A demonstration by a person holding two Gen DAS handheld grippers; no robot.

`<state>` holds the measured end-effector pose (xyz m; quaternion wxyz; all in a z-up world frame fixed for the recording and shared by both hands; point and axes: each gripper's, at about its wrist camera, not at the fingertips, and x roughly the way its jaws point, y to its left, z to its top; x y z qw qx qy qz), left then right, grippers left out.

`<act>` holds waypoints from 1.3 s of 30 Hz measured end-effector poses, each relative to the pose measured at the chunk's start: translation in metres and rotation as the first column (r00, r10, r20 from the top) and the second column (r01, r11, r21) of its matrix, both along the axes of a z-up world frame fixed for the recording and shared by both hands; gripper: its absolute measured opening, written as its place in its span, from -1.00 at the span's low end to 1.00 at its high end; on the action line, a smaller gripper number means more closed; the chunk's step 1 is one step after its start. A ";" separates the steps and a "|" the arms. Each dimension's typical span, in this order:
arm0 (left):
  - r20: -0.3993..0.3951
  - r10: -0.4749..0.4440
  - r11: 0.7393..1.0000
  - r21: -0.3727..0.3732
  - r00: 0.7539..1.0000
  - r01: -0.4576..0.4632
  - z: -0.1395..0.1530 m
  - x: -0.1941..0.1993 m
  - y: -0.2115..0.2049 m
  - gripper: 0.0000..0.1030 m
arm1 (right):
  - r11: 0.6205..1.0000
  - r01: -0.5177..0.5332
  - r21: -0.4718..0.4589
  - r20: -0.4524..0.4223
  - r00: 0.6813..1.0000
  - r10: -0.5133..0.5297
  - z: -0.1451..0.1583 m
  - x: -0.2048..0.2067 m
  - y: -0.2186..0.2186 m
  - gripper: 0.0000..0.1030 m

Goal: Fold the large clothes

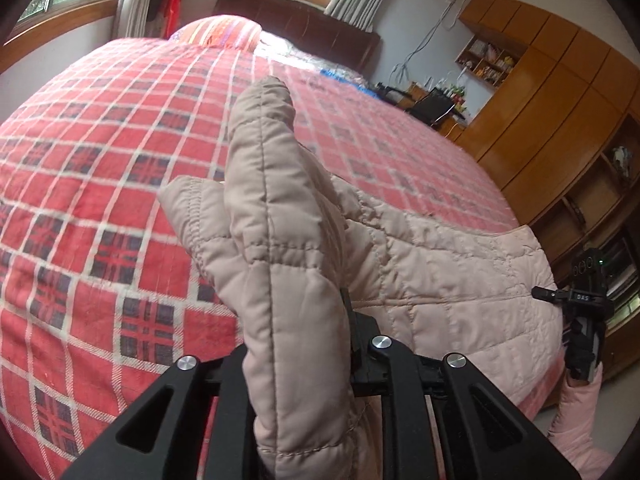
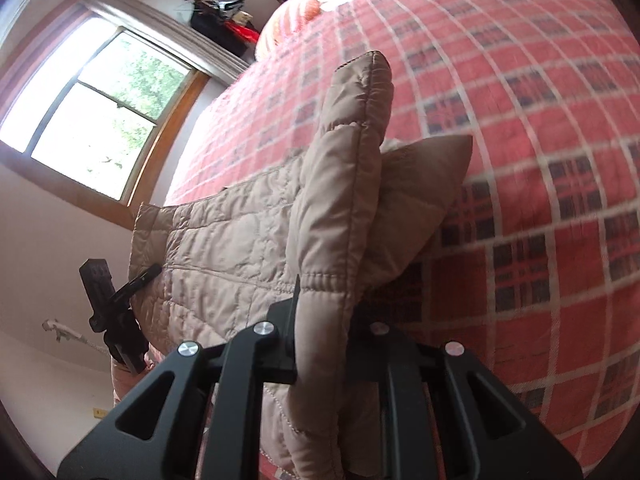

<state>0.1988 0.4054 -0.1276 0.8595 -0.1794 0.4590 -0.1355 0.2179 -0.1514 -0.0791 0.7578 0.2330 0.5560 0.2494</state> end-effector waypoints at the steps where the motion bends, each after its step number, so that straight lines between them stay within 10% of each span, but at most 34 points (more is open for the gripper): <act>1: -0.015 0.007 1.000 0.007 1.000 -0.006 -0.009 0.002 0.001 -0.64 | 1.000 0.006 0.006 -0.014 1.000 -0.006 -0.009 0.001 -0.001 -0.71; 10: -0.016 0.027 0.997 0.067 1.000 -0.026 -0.043 -0.002 -0.003 -0.36 | 0.998 0.049 0.035 -0.096 0.994 -0.046 -0.041 0.008 -0.006 -0.56; 16: -0.048 0.083 0.996 0.038 0.995 -0.081 -0.035 -0.009 0.009 -0.15 | 0.994 0.084 -0.065 -0.012 0.996 -0.085 -0.020 0.002 -0.014 -0.09; 24: 0.021 0.184 0.980 0.078 0.983 -0.185 0.017 -0.056 0.031 -0.18 | 0.987 0.053 -0.153 0.119 0.992 -0.035 0.035 -0.046 -0.011 -0.09; 29: 0.145 0.108 0.976 0.172 0.984 -0.132 0.053 -0.095 -0.002 -0.18 | 0.979 -0.070 -0.192 0.106 0.990 0.091 0.044 -0.081 0.030 -0.50; 39: 0.102 0.019 0.943 0.329 0.995 -0.052 0.011 -0.112 -0.048 -0.17 | 0.974 -0.088 -0.210 0.038 0.994 0.098 0.005 -0.096 0.034 -0.69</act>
